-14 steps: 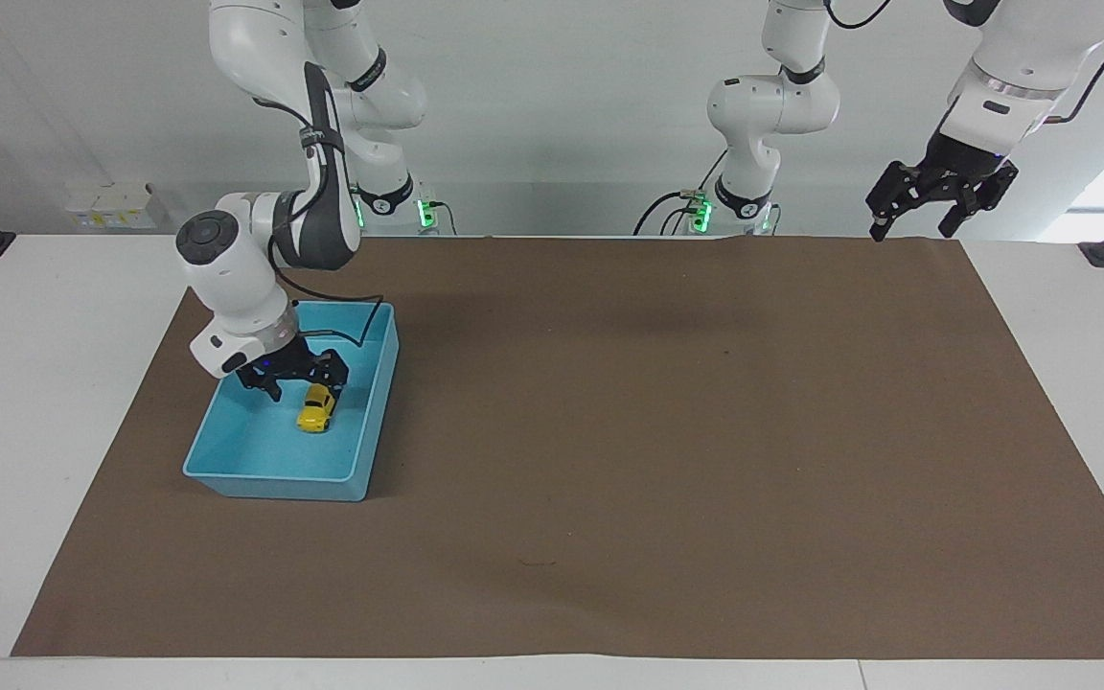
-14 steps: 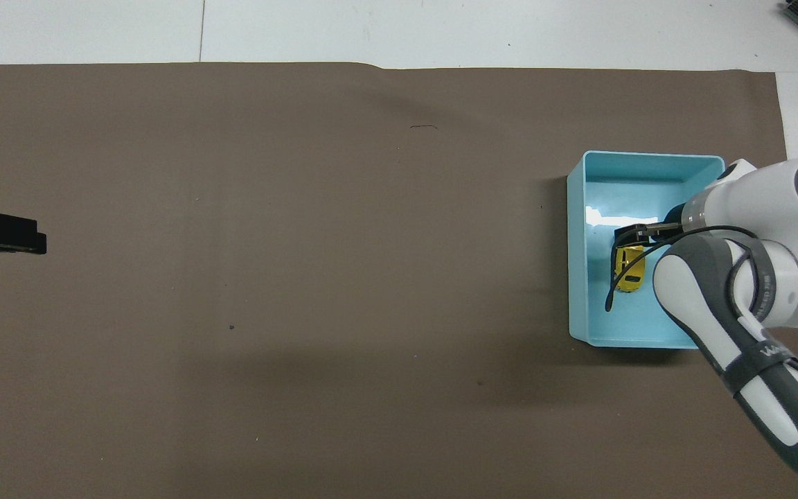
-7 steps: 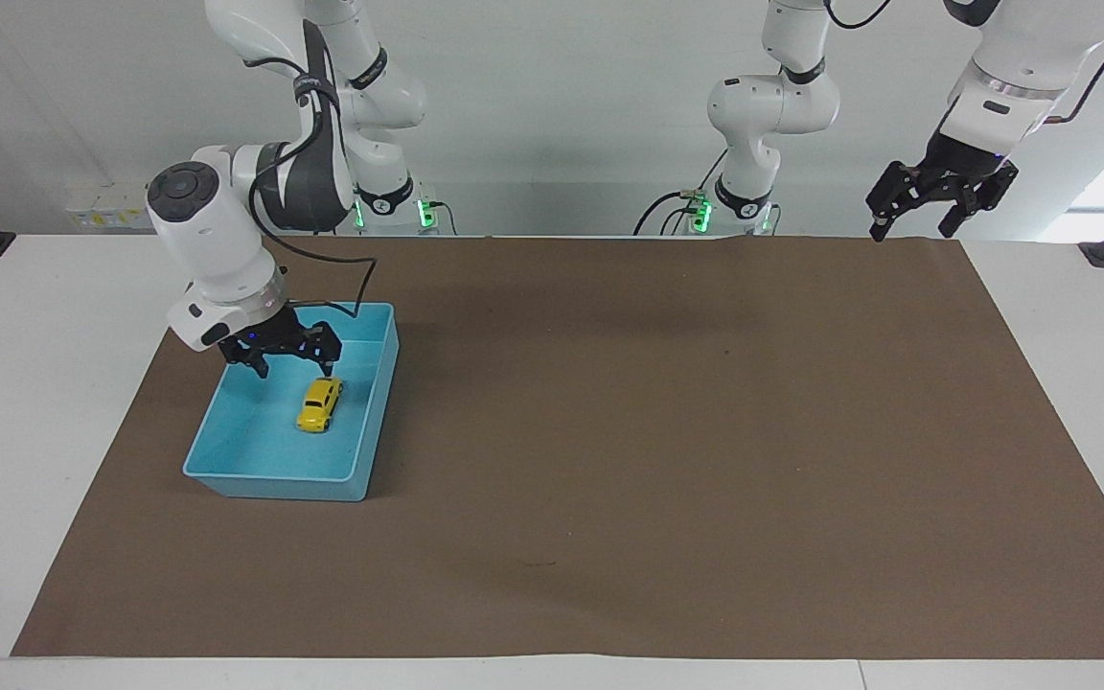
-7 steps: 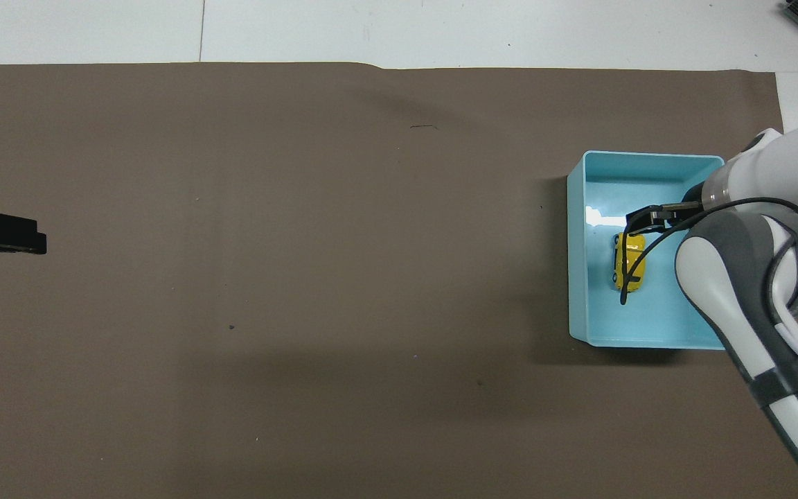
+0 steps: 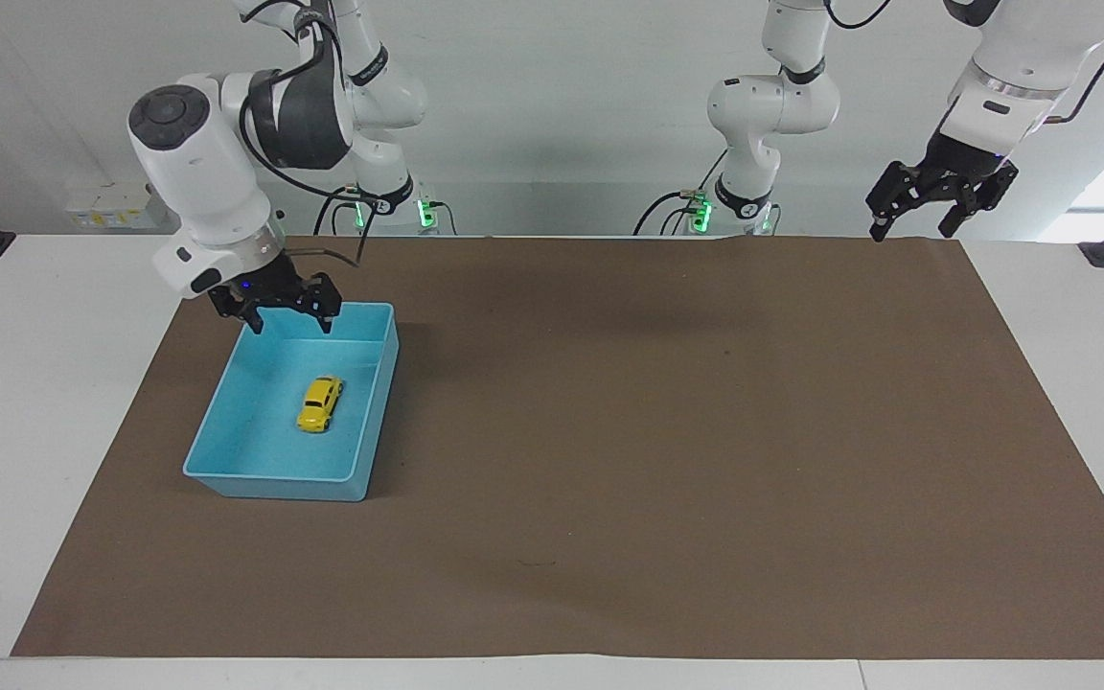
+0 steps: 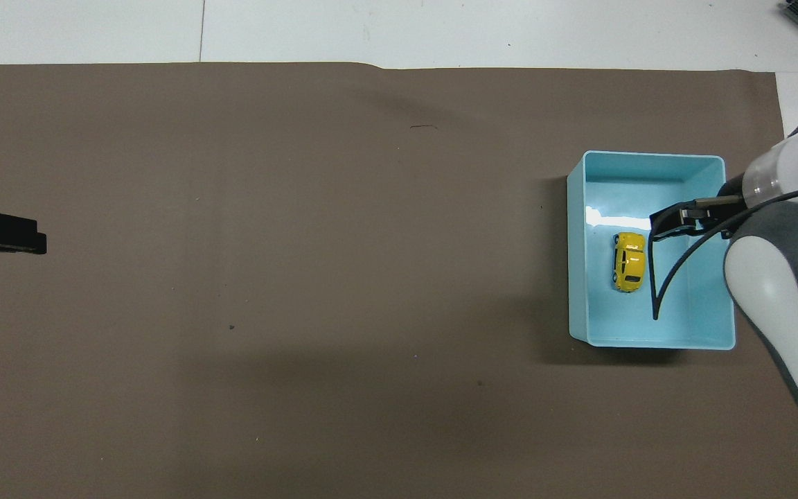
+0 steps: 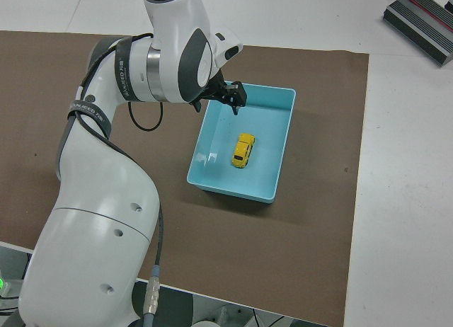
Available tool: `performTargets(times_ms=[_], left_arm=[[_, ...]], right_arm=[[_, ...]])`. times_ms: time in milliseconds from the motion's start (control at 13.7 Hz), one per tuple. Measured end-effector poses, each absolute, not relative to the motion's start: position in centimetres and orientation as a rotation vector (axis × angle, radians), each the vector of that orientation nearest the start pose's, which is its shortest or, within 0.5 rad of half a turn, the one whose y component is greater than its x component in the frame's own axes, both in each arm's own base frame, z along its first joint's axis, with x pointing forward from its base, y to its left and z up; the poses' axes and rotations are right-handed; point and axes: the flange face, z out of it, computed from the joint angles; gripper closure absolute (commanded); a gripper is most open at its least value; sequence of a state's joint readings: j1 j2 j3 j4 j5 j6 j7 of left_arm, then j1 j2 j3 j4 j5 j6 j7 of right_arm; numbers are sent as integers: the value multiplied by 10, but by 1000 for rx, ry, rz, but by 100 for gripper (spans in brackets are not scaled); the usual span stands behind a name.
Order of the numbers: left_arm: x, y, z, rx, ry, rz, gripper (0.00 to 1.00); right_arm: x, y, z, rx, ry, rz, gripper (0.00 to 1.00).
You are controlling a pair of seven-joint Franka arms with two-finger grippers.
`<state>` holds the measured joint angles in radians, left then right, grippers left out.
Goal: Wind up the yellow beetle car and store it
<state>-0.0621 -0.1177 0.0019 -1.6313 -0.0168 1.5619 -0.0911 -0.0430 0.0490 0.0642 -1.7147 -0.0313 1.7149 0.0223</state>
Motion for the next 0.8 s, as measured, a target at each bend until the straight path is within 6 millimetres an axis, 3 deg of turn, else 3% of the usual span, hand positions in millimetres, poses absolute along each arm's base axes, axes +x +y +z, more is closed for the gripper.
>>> performTargets(times_ms=[146, 293, 805], left_arm=[[516, -33, 658, -3161, -48, -74, 0], [516, -33, 658, -3161, -48, -74, 0], [516, -33, 658, -3161, -48, -74, 0]], right_arm=[[565, 6, 572, -3171, 5, 82, 0], [561, 3, 591, -3171, 14, 102, 0], [550, 0, 625, -3166, 28, 149, 0]])
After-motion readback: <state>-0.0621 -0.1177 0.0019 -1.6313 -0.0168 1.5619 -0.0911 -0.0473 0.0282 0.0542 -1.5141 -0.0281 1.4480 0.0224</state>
